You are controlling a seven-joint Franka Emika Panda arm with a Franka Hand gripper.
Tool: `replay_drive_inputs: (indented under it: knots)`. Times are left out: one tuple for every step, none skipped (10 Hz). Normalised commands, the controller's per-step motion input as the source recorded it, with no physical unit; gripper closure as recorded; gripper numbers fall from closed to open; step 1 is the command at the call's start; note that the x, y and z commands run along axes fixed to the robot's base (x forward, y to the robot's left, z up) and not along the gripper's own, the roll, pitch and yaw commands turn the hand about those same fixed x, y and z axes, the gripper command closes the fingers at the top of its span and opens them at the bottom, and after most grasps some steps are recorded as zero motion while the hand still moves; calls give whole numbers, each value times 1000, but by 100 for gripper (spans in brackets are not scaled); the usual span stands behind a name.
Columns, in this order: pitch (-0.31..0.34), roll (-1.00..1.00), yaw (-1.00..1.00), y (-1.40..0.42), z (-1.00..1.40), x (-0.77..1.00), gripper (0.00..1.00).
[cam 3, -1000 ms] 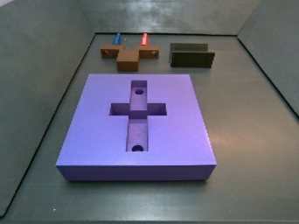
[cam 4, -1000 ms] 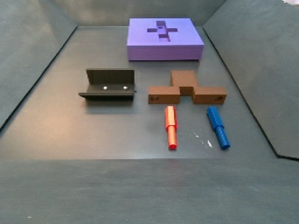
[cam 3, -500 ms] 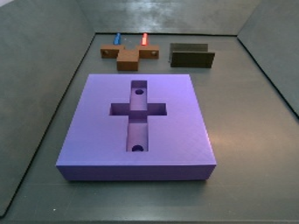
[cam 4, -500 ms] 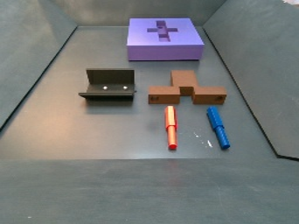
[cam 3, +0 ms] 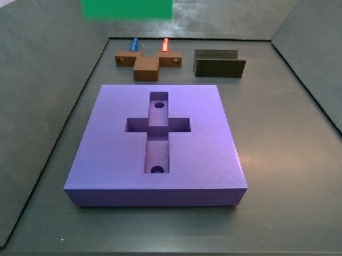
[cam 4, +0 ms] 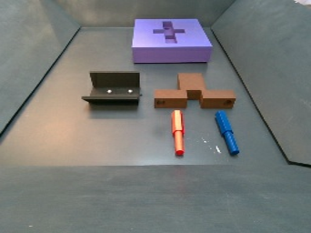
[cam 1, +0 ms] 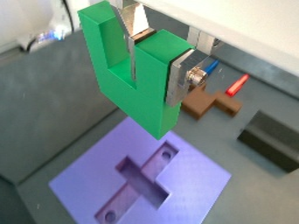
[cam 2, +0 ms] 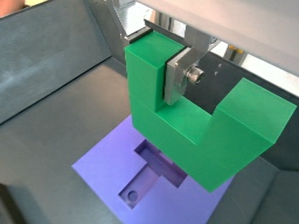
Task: Pick up the green object. Move up. Move to above the board. Insert the green object.
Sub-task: Insert the green object.
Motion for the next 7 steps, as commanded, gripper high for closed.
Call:
replay_drive_inputs:
  knots:
    - [-207,-26,274,-331,-754,0,100]
    - [-186,0,329,-334,-814,246,100]
    - [-194,53,106,-377,-809,426,100]
    - [-20,186,0,-323,-563,577,100]
    - [0,173,-151,-146,-506,571,100]
    - [0,154,-211,0,-509,463,100]
    - [31,151,-160,0,-503,343,100]
